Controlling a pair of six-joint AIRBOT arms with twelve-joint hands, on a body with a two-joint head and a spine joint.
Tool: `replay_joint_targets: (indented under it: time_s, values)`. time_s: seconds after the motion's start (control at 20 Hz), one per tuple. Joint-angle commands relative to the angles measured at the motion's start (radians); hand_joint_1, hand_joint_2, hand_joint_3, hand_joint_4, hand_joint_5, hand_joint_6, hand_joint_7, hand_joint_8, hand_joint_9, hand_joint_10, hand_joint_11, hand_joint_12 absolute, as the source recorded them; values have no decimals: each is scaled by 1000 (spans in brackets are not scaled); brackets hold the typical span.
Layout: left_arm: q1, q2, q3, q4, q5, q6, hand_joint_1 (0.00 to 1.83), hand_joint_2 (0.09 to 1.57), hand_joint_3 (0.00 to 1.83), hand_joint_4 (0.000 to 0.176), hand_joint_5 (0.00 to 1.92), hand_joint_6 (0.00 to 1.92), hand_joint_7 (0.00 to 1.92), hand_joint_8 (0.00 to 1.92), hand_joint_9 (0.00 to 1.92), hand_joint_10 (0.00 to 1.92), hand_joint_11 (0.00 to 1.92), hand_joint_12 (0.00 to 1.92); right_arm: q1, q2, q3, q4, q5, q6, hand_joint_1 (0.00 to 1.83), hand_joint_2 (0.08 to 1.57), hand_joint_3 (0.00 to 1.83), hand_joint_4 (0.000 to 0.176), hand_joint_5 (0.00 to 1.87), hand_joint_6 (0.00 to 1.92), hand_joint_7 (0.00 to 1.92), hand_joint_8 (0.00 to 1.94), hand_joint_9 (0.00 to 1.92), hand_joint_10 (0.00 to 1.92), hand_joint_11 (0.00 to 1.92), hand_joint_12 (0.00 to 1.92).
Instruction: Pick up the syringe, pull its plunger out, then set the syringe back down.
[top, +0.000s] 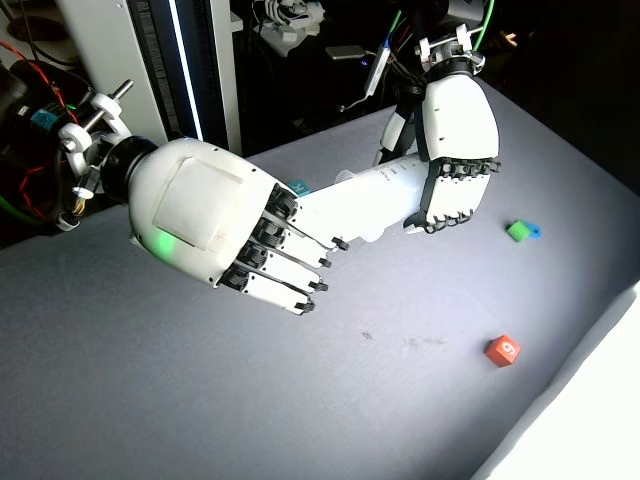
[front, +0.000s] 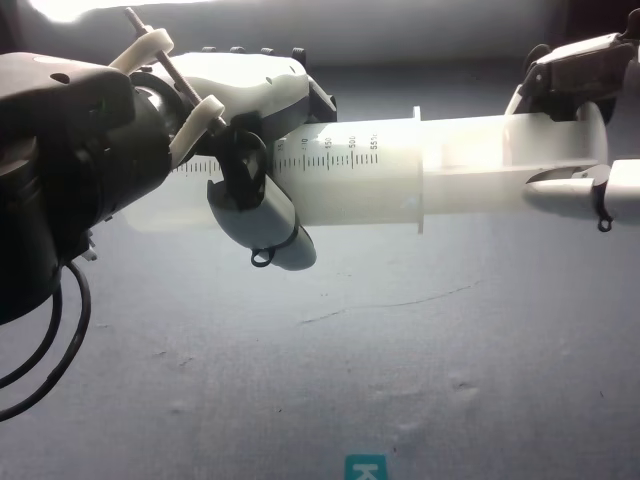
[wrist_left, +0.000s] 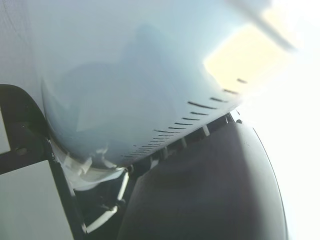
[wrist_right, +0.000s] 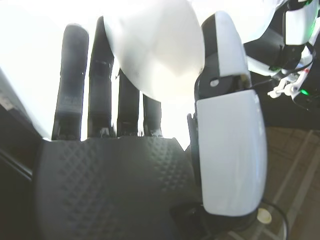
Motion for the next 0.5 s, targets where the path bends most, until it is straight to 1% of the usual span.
replay_joint_targets:
  time_s: [0.0,0.05,0.1,0.15,0.25,0.3,0.4,0.45]
  values:
    - [-13,5,4,67,-52,21,1372,1110,0,0,954,1083,1022,848,874,1203,700,1221,2,20,5,-2,121,-2,1234,1167,1,0,867,1094,894,1260,707,1382,336,1740]
    - [-13,5,4,67,-52,21,1373,1106,0,0,965,1076,1033,820,876,1194,709,1212,1,23,4,-1,121,-2,1332,1174,1,0,851,1075,873,1270,735,1442,344,1766]
    - [-13,5,4,67,-52,21,1371,1112,1,0,955,1094,1020,844,861,1212,694,1225,1,26,3,-1,121,-2,1350,1179,1,0,841,1093,862,1276,736,1459,336,1778]
    - [-13,5,4,67,-52,21,1370,1116,0,0,950,1098,1008,871,853,1218,688,1222,-1,30,2,-1,121,-1,1232,1174,0,0,879,1066,860,1319,684,1428,305,1815]
    - [-13,5,4,67,-52,21,1371,1113,0,0,945,1113,1023,837,863,1205,704,1215,-4,36,1,-1,121,-1,1205,1172,0,0,882,1062,868,1324,679,1402,339,1791]
    - [-12,5,4,67,-52,21,1371,1112,0,0,947,1109,1022,837,867,1202,707,1212,-6,40,0,-1,121,-1,1324,1186,0,0,853,1042,850,1321,697,1500,330,1843]
    - [-13,5,5,67,-53,21,1372,1108,0,0,963,1096,1029,824,872,1183,716,1195,-9,48,-3,-1,121,-1,1349,1194,1,0,850,1045,830,1359,685,1519,302,1858]
    - [-13,5,5,67,-53,21,1370,1113,1,0,952,1116,1017,829,861,1207,700,1212,-9,53,-5,-1,122,-1,1350,1195,1,0,846,1050,827,1362,685,1516,303,1855]
